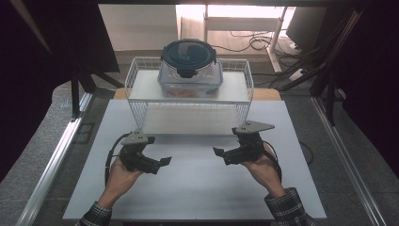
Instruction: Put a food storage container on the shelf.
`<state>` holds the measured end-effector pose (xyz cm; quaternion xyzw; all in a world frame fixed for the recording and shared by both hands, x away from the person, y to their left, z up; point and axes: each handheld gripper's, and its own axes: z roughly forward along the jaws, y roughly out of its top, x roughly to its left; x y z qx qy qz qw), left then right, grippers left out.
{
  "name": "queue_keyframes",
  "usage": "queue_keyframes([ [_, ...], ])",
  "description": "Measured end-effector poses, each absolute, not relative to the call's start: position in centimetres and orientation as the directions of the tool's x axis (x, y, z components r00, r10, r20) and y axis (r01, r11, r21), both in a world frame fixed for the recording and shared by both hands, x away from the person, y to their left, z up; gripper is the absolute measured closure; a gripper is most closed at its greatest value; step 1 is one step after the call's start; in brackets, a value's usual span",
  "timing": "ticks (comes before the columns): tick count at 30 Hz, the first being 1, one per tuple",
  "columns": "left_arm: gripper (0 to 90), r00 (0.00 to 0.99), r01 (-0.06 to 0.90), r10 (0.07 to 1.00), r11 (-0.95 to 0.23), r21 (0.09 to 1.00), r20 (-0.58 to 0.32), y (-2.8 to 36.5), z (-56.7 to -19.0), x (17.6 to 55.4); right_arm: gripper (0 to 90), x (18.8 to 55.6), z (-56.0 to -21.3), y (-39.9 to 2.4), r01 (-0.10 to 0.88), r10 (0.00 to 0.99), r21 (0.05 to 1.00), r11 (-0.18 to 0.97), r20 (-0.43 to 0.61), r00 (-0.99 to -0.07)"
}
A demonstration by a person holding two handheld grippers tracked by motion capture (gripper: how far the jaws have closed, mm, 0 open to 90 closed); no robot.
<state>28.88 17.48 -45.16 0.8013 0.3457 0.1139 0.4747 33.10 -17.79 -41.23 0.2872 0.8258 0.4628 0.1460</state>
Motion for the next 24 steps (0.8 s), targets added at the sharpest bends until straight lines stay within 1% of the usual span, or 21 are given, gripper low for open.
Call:
queue_keyframes([
  [13, 0.0, 0.717, 0.478, 0.680, -0.319, 0.819, -0.153, 17.7, -47.5, 28.5, 0.0, 32.6, -42.6, -18.1, 0.348, 0.619, 0.845, 0.406, 0.025, -0.785],
  [24, 0.1, 0.718, 0.472, 0.684, -0.339, 0.814, -0.132, 17.6, -48.3, 27.6, 0.0, 32.0, -44.0, -18.5, 0.359, 0.625, 0.844, 0.399, 0.037, -0.780],
])
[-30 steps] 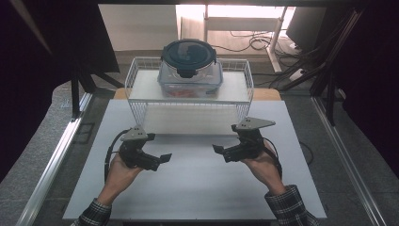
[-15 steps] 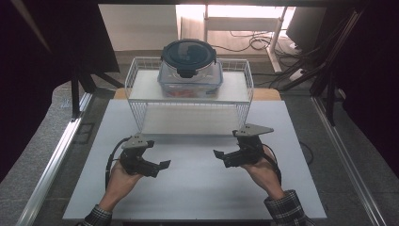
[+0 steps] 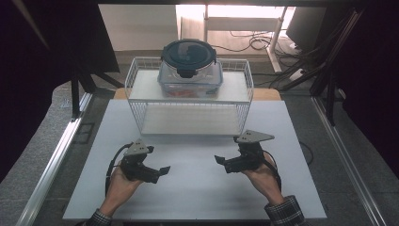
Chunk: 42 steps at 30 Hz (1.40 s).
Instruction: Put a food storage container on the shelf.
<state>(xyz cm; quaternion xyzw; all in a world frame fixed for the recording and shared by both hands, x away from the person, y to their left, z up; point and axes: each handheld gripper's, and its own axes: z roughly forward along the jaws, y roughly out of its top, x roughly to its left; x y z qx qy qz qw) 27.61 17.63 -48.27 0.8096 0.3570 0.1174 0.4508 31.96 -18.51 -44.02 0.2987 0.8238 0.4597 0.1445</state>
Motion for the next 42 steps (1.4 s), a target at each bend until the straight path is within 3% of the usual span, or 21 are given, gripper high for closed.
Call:
queue_keyframes([
  [42, 0.6, 0.659, 0.492, 0.746, -0.334, 0.804, -0.094, 20.7, -50.7, 22.7, 0.0, 27.0, -47.1, -22.0, 0.353, 0.668, 0.838, 0.415, -0.018, -0.744],
])
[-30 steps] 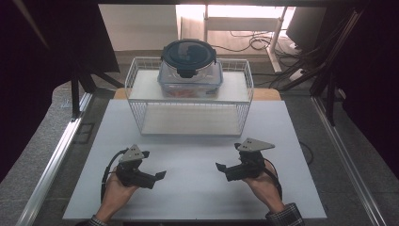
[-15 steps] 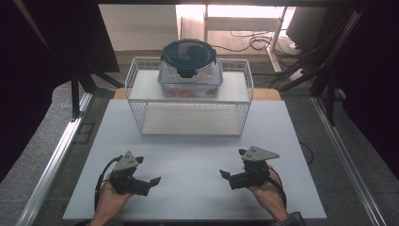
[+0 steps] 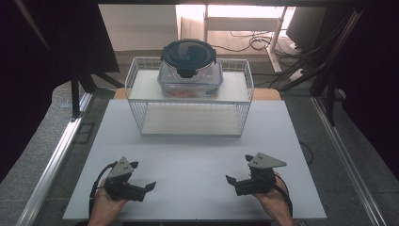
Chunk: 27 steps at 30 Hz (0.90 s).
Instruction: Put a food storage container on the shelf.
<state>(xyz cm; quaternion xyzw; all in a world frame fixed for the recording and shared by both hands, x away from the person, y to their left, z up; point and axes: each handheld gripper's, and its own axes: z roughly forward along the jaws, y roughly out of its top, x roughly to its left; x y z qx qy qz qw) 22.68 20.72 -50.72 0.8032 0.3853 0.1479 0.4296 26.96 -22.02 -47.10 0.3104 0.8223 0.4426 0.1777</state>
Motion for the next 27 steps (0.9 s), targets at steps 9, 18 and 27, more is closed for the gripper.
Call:
queue_keyframes([
  [9, 0.6, 0.643, 0.511, 0.760, -0.333, 0.792, -0.095, 21.4, -51.5, 21.9, 0.0, 26.0, -47.5, -23.1, 0.364, 0.687, 0.839, 0.404, -0.015, -0.727],
  [18, 0.6, 0.632, 0.537, 0.765, -0.320, 0.781, -0.120, 21.9, -52.2, 21.2, 0.0, 25.5, -48.2, -23.9, 0.374, 0.700, 0.829, 0.416, -0.029, -0.714],
  [27, 0.5, 0.611, 0.562, 0.784, -0.335, 0.756, -0.106, 22.2, -52.7, 20.5, 0.0, 25.0, -49.4, -24.6, 0.417, 0.712, 0.800, 0.431, -0.018, -0.702],
])
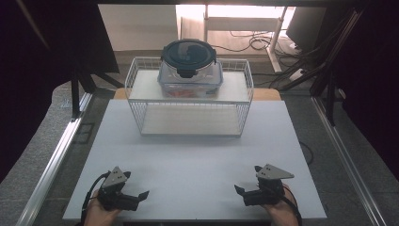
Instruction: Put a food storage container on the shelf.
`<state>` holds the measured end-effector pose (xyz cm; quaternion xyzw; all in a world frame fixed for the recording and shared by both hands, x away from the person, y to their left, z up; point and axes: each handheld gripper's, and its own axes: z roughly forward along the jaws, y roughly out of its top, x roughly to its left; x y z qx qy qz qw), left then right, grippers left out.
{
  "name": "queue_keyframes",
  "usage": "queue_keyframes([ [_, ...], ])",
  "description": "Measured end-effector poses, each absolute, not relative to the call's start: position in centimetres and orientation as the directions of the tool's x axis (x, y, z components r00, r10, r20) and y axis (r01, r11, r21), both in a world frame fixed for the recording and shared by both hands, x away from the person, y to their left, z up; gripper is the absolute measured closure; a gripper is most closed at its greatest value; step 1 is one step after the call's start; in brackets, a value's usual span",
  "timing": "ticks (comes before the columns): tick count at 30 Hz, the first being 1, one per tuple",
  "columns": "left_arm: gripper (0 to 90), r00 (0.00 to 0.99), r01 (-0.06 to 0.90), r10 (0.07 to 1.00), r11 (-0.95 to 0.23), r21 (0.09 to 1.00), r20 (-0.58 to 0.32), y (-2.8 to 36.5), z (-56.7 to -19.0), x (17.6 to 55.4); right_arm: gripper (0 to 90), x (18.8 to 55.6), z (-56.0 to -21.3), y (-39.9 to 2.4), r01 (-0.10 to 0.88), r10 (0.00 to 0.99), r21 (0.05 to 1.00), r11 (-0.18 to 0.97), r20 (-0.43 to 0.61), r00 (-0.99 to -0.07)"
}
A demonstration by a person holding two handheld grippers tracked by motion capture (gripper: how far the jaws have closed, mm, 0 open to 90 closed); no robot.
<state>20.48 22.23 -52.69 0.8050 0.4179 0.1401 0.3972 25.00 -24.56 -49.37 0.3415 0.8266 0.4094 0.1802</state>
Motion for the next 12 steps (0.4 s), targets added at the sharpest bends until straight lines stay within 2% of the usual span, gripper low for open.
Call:
queue_keyframes([
  [12, 0.8, 0.600, 0.601, 0.790, -0.343, 0.722, -0.125, 22.38, -53.21, 20.55, 0.0, 24.89, -50.14, -24.83, 0.452, 0.719, 0.773, 0.445, -0.007, -0.695],
])
